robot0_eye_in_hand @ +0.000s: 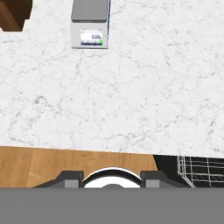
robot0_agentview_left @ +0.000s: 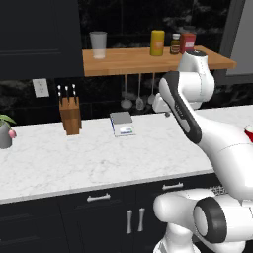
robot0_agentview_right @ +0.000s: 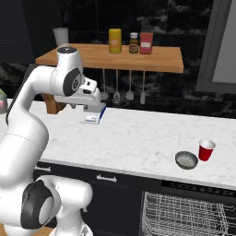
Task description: Pick up the cup and bowl from the counter, place them in the dishwasher, and close the dishwasher door.
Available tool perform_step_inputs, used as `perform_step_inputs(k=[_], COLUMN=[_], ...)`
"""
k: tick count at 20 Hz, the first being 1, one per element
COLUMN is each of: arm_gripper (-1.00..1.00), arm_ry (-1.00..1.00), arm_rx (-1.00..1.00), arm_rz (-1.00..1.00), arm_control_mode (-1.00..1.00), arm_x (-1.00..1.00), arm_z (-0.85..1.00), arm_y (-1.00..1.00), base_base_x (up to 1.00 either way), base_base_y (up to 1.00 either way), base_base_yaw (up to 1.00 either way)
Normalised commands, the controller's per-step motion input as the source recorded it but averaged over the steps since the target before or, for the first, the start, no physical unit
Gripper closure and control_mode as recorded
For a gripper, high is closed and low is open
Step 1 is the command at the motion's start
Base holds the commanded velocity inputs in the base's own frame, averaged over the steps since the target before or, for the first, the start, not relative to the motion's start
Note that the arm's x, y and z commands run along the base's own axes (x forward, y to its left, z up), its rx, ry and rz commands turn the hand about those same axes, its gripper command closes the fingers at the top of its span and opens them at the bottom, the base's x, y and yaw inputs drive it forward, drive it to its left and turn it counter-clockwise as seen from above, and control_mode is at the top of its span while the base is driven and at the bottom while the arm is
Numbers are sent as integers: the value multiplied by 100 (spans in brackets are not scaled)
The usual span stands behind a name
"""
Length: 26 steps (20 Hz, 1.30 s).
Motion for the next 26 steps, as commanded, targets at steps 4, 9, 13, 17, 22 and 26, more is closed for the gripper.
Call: perform_step_inputs(k=[4,9,13,17,22,26], arm_gripper=[-100,-100,-100,-100,-100,-100], arm_ry=[-4,0,5,5,7,0], arm_rx=[2,0,0,0,0,0], arm_rz=[-2,0,0,0,0,0], arm_control_mode=[-100,-100,-100,-100,-100,-100], arm_x=[-28,-65,-45,-33,-4,0], arm_z=[0,-26,-36,-45,-46,-2], arm_y=[-4,0,0,0,0,0], base_base_x=[0,0,0,0,0,0], base_base_y=[0,0,0,0,0,0], base_base_yaw=[0,0,0,0,0,0])
